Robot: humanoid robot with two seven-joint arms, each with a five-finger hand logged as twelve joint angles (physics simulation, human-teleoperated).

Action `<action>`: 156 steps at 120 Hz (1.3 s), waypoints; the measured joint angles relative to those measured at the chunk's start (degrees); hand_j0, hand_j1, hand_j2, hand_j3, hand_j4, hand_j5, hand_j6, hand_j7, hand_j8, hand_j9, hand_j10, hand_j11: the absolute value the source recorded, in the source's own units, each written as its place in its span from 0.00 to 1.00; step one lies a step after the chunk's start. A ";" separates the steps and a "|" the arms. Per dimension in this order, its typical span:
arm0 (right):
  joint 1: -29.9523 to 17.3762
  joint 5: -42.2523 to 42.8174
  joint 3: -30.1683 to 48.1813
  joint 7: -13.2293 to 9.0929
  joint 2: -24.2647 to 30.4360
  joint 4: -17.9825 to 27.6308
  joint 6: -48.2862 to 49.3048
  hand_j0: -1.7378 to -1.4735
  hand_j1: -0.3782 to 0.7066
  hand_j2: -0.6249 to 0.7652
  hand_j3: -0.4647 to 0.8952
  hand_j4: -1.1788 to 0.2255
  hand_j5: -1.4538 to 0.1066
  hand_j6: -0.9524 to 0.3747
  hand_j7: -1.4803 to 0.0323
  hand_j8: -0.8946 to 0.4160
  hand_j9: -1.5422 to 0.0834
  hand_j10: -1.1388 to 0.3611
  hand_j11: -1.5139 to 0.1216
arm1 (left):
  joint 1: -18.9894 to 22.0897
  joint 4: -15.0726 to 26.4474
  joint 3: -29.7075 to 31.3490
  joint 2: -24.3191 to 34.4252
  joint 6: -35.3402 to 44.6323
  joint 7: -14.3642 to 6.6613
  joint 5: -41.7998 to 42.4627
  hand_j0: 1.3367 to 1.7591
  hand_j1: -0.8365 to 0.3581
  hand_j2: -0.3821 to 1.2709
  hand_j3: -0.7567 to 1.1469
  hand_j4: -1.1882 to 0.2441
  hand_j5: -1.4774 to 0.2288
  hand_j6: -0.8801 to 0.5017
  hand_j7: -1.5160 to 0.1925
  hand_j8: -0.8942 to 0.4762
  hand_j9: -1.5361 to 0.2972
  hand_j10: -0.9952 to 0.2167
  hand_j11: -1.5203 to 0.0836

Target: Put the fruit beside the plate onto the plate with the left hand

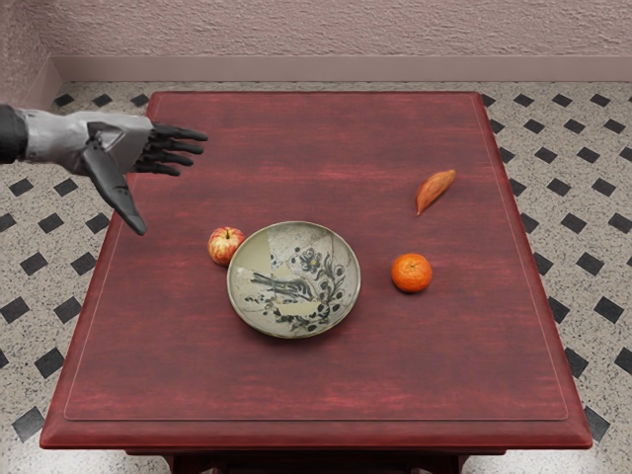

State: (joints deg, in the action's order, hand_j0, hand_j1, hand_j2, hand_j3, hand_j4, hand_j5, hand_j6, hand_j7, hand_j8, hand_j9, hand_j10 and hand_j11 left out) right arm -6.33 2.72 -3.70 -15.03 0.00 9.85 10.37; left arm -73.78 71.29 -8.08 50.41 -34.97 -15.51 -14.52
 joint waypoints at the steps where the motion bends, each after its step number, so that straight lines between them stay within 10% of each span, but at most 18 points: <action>1: 0.00 0.00 0.00 0.00 0.00 0.00 0.00 0.30 0.03 0.45 0.34 0.84 0.93 0.72 0.98 0.68 0.95 0.76 0.93 | 0.02 0.13 -0.02 0.02 0.00 -0.21 -0.03 0.76 0.97 0.23 0.40 0.81 0.85 0.62 0.87 0.64 0.82 0.80 0.93; 30: -0.40 0.02 -0.08 0.00 0.00 -0.01 0.00 0.30 0.03 0.45 0.34 0.84 0.93 0.72 0.98 0.68 0.95 0.76 0.93 | -3.04 1.83 -0.15 -2.09 -0.06 -9.57 -1.40 0.76 0.97 0.23 0.40 0.81 0.85 0.62 0.87 0.64 0.82 0.80 0.93; 53: -0.42 0.01 -0.06 0.00 0.00 -0.01 0.00 0.30 0.03 0.45 0.34 0.84 0.93 0.72 0.98 0.68 0.95 0.76 0.93 | -11.12 4.89 -0.21 -10.07 -0.04 -17.90 -28.50 0.76 0.97 0.23 0.40 0.81 0.85 0.62 0.87 0.64 0.82 0.80 0.93; 99: -0.35 0.00 -0.01 0.00 0.00 -0.01 0.00 0.30 0.03 0.45 0.34 0.84 0.93 0.72 0.98 0.68 0.95 0.76 0.93 | -3.60 5.26 0.58 -23.04 4.51 -19.45 -51.60 0.76 0.97 0.23 0.40 0.81 0.84 0.61 0.87 0.63 0.82 0.80 0.93; 156: -0.35 0.00 0.00 0.00 0.00 -0.01 0.00 0.30 0.03 0.45 0.34 0.84 0.93 0.72 0.98 0.68 0.95 0.76 0.93 | 2.79 12.51 0.93 -20.50 17.15 -19.49 -55.81 0.76 0.87 0.25 0.40 0.74 0.77 0.55 0.79 0.56 0.75 0.72 0.85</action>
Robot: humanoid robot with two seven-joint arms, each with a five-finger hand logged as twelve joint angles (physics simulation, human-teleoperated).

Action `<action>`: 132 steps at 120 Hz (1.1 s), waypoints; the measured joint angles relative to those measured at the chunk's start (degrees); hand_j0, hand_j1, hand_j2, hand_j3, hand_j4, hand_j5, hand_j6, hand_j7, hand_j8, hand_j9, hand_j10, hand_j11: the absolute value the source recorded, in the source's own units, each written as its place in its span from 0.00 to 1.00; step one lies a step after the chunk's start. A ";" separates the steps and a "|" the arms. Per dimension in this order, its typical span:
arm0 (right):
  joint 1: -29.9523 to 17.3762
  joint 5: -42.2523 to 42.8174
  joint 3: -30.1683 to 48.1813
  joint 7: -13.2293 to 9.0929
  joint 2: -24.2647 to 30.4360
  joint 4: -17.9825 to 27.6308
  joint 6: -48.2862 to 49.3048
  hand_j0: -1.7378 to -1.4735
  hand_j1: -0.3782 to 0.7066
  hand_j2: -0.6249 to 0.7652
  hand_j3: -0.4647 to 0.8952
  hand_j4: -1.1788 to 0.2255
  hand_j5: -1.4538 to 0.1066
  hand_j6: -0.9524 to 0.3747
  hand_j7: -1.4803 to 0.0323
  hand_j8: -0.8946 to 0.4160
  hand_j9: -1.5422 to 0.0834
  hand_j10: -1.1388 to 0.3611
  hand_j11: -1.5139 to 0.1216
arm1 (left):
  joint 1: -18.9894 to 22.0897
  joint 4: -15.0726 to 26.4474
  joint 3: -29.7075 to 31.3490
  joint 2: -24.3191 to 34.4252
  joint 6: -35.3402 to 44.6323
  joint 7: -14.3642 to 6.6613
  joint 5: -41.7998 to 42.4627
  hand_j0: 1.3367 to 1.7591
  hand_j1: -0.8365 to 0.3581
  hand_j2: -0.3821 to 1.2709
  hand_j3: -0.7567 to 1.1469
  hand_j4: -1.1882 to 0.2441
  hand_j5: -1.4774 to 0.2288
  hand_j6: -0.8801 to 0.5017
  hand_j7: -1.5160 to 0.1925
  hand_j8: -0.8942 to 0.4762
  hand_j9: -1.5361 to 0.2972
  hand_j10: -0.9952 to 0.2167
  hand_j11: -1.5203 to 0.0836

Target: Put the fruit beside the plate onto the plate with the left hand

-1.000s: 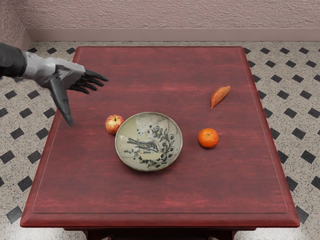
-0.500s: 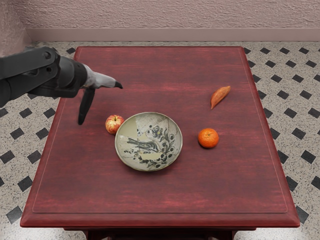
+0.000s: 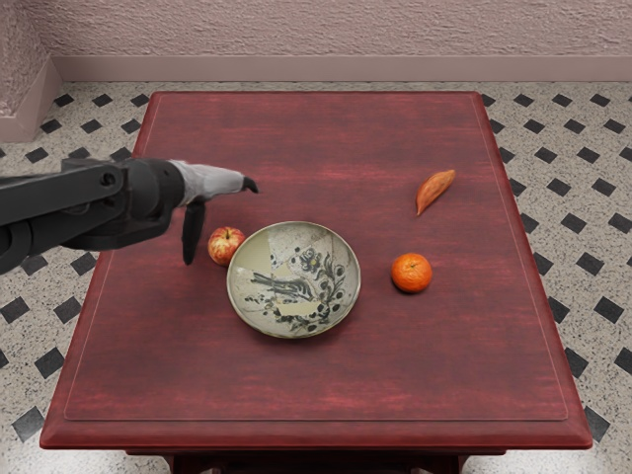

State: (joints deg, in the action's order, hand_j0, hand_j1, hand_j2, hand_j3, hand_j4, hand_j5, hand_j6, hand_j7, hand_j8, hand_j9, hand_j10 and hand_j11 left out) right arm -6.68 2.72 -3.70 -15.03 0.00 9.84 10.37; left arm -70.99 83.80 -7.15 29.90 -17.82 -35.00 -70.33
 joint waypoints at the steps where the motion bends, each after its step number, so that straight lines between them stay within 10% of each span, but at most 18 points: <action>1: 0.00 0.00 0.00 0.00 0.00 0.00 0.00 0.30 0.03 0.45 0.34 0.84 0.93 0.72 0.98 0.68 0.95 0.76 0.93 | 0.03 0.15 0.00 0.11 0.04 0.00 0.00 0.76 0.87 0.25 0.40 0.74 0.77 0.55 0.79 0.56 0.75 0.72 0.85; 132: 0.00 0.02 -0.08 0.00 0.00 0.00 0.00 0.30 0.03 0.45 0.34 0.84 0.93 0.72 0.98 0.68 0.95 0.76 0.93 | 3.05 1.60 4.95 -0.75 8.66 0.00 -2.29 0.76 0.66 0.27 0.40 0.59 0.61 0.39 0.63 0.40 0.60 0.54 0.68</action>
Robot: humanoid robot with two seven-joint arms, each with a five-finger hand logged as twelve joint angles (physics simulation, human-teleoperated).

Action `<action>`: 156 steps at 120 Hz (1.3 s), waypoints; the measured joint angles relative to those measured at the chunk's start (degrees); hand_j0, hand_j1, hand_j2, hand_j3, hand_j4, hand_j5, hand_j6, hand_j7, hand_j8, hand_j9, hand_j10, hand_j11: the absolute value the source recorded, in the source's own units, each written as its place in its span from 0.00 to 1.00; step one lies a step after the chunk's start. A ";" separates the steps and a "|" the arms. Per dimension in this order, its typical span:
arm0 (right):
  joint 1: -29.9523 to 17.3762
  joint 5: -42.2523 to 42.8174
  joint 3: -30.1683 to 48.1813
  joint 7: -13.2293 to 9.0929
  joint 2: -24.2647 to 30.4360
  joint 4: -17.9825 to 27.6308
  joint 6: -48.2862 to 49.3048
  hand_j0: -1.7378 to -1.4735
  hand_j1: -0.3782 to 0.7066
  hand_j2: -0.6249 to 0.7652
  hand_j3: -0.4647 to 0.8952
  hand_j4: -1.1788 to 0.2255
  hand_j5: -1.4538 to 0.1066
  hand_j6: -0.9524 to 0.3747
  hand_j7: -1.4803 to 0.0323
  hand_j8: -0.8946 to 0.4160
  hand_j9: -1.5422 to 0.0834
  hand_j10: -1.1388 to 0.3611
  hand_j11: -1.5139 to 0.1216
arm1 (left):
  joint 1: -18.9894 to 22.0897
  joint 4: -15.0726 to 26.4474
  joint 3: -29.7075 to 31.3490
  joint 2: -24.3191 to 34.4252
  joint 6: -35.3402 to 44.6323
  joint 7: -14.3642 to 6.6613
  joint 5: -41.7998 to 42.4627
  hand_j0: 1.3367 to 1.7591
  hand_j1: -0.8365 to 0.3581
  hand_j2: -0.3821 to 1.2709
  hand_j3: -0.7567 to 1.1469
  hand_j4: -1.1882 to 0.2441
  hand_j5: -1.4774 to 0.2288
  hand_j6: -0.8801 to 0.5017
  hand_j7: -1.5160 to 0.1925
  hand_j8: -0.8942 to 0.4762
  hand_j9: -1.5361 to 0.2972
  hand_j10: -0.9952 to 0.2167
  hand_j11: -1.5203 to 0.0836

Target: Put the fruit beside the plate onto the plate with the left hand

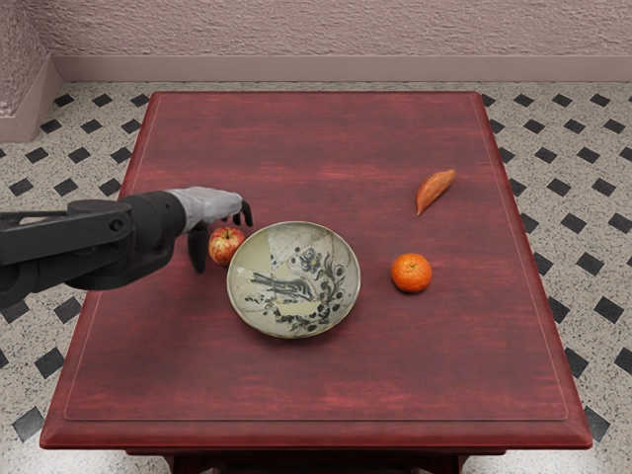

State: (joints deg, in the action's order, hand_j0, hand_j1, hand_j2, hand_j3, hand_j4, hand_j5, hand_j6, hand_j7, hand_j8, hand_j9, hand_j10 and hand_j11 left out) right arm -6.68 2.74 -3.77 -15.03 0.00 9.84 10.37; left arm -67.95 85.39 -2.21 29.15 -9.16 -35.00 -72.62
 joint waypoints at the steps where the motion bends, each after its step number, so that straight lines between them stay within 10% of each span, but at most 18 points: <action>1: 0.00 0.00 0.00 0.00 0.00 0.00 0.00 0.30 0.03 0.45 0.34 0.84 0.93 0.72 0.98 0.68 0.95 0.76 0.93 | 0.08 -0.02 0.00 -0.15 0.04 0.00 -0.04 0.76 0.66 0.27 0.40 0.59 0.61 0.39 0.63 0.40 0.60 0.54 0.67; 156: 0.00 -0.02 0.03 0.00 0.00 0.00 0.00 0.30 0.03 0.45 0.34 0.84 0.93 0.72 0.98 0.68 0.95 0.76 0.93 | 2.81 0.62 1.03 -0.08 4.51 0.00 -2.56 0.75 0.47 0.33 0.40 0.43 0.43 0.32 0.45 0.26 0.43 0.35 0.48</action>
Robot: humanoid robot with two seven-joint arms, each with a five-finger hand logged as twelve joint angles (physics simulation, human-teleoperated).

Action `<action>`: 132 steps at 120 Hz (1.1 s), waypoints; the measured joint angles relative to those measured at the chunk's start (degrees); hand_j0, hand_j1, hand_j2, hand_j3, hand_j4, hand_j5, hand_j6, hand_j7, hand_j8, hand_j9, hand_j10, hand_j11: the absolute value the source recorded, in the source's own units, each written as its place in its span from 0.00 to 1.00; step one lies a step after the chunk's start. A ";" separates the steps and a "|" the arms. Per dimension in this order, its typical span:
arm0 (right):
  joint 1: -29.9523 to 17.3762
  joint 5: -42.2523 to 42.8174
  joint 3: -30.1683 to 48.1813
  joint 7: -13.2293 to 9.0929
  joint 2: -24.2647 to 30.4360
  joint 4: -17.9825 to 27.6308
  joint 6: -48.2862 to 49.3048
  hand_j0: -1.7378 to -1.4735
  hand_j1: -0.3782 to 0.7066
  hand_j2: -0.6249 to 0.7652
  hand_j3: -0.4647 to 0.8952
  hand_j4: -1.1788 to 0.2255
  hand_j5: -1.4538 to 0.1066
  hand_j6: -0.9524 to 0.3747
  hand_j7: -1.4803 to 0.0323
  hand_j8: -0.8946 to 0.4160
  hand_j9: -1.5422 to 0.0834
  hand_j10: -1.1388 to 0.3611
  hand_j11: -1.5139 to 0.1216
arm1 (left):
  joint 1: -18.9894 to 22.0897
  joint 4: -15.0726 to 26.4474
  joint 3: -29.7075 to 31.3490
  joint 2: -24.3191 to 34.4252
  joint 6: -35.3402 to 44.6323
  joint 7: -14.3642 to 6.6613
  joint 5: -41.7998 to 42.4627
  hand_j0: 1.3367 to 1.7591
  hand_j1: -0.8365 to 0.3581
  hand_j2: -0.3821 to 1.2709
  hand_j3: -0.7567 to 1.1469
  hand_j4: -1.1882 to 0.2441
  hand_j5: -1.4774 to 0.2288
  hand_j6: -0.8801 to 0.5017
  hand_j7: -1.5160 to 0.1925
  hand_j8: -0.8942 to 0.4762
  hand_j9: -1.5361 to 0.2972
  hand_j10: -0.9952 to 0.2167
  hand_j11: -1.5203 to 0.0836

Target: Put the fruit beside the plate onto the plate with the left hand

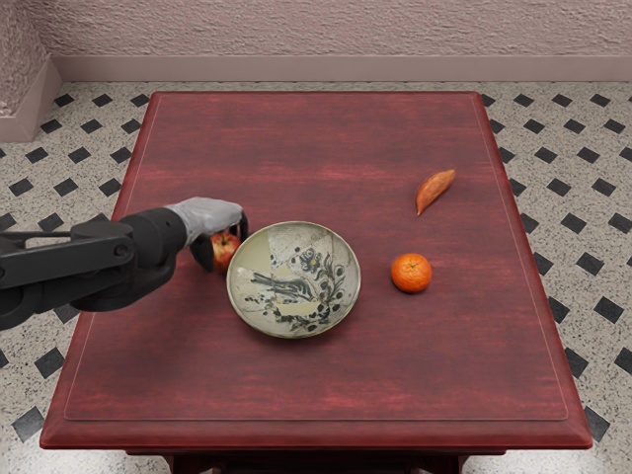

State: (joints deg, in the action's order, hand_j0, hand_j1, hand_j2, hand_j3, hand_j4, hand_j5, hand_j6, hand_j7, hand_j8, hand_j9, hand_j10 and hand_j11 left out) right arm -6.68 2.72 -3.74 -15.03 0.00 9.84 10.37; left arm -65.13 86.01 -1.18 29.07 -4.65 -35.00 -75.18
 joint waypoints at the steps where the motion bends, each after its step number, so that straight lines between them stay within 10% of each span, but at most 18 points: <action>1: 0.00 0.00 0.00 0.00 0.00 0.00 0.00 0.30 0.03 0.45 0.34 0.84 0.93 0.72 0.98 0.68 0.95 0.76 0.93 | 0.00 0.00 0.00 0.01 0.00 0.00 0.00 0.75 0.47 0.33 0.40 0.43 0.43 0.32 0.45 0.26 0.42 0.35 0.47; 61: 0.00 0.00 0.00 0.00 0.00 0.00 0.00 0.30 0.03 0.45 0.34 0.84 0.93 0.72 0.98 0.68 0.95 0.76 0.93 | -2.70 -0.46 -1.51 4.42 -0.45 -0.02 1.19 0.75 0.46 0.41 0.40 0.43 0.35 0.32 0.38 0.27 0.37 0.29 0.41; 132: 0.00 0.00 0.05 0.00 0.00 0.00 0.00 0.30 0.03 0.45 0.34 0.84 0.93 0.72 0.98 0.68 0.95 0.76 0.93 | -5.95 1.89 -10.85 -3.69 -7.04 0.02 9.76 0.76 0.45 0.42 0.40 0.44 0.35 0.34 0.38 0.27 0.37 0.29 0.41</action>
State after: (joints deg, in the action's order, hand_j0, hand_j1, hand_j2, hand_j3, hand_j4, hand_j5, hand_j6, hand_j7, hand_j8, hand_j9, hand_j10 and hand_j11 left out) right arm -6.68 2.73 -3.69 -15.03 0.00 9.84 10.37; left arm -71.08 87.90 -12.03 25.38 -11.69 -34.98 -65.42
